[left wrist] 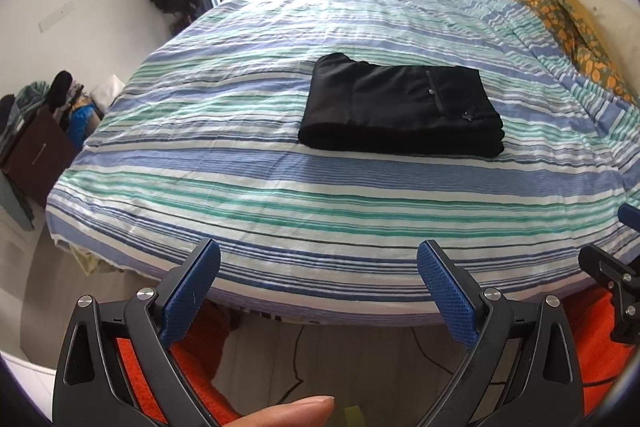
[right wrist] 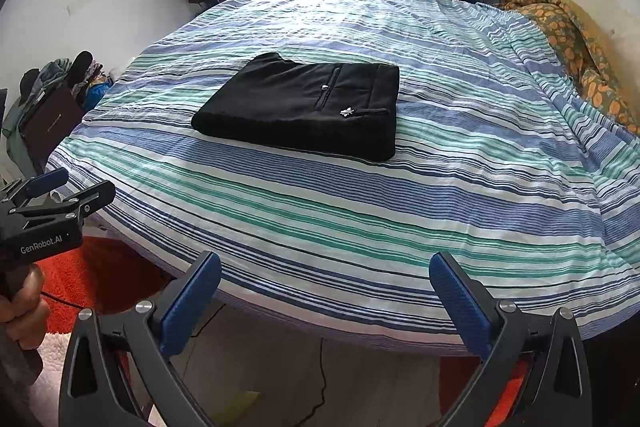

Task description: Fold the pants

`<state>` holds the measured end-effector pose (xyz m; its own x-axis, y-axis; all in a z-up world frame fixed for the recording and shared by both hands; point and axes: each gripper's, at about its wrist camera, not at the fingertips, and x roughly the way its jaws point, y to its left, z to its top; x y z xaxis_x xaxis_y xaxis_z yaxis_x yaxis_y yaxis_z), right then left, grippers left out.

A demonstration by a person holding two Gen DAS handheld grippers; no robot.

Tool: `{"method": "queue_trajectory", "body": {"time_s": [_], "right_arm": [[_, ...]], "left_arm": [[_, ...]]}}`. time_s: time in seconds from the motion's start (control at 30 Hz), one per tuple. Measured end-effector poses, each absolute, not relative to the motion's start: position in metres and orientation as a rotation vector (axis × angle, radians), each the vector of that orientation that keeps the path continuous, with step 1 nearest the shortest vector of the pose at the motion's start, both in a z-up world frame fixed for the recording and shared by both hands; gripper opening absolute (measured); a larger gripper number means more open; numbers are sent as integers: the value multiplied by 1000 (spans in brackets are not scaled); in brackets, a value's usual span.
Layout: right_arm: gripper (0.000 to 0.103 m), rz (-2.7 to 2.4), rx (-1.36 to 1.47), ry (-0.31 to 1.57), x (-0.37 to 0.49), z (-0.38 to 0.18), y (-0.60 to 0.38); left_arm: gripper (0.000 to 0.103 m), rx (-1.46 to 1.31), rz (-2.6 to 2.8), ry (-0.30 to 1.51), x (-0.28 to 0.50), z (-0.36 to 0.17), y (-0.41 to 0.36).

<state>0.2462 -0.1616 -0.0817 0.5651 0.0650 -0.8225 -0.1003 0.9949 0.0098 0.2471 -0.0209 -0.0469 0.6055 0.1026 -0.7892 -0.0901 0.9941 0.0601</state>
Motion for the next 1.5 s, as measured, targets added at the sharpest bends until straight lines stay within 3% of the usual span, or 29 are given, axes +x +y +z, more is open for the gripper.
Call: {"method": "queue_trajectory", "body": {"time_s": [0.8,1.5], "right_arm": [[103,114,-82,967,208,-31,-146],[103,98,-106,963,208,-32,-144]], "left_arm": [[102,45,79,965,211,-8,-35],[102,55,84,929,209,-2,-36]]}}
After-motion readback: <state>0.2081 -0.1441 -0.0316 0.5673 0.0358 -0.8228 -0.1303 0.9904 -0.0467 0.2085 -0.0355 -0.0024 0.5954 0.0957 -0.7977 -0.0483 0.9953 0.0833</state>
